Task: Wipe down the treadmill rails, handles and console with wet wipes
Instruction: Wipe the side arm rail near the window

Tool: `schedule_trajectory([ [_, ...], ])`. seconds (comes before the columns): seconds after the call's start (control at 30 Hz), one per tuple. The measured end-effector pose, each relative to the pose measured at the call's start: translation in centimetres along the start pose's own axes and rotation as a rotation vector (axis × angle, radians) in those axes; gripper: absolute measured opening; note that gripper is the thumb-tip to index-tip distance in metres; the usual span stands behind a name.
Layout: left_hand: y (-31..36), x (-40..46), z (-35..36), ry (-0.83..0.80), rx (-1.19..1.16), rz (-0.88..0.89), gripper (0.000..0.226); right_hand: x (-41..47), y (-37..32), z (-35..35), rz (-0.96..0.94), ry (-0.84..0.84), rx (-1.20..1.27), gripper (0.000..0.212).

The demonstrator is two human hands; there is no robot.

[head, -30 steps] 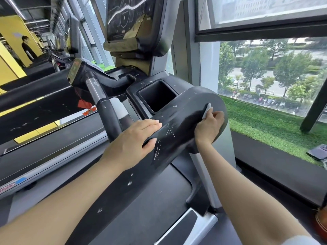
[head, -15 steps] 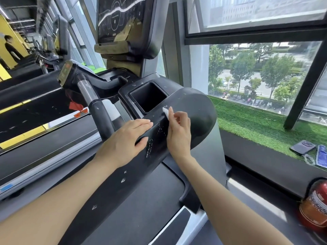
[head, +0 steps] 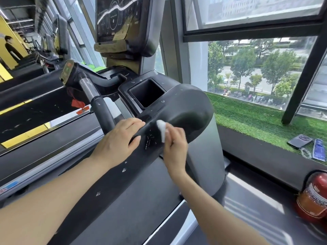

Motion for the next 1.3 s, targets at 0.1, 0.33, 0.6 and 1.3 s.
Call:
schedule_trajectory([
  [0.1,0.0,0.0,0.2,0.003,0.012,0.009,0.043,5.8,2.9,-0.9,0.189,0.224,-0.082,0.027],
  [0.33,-0.2,0.1,0.1,0.024,0.007,0.031,0.042,14.1,9.4,0.1,0.453,0.235,-0.213,0.031],
  [0.6,-0.3,0.0,0.4,0.026,0.003,0.031,0.040,13.7,8.6,1.2,0.290,0.235,-0.177,0.030],
  [1.3,-0.1,-0.2,0.3,0.030,-0.041,0.002,0.043,-4.1,1.9,1.0,-0.082,-0.085,0.068,0.031],
])
Point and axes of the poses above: each hand's wrist, its own x-axis towards the middle knuckle, its own z-axis out of the palm, y = z × x, the point moved 3 cm from there along x, towards the middle knuckle, and after that the axes turned 11 degrees about y, right-handed, at the moved point
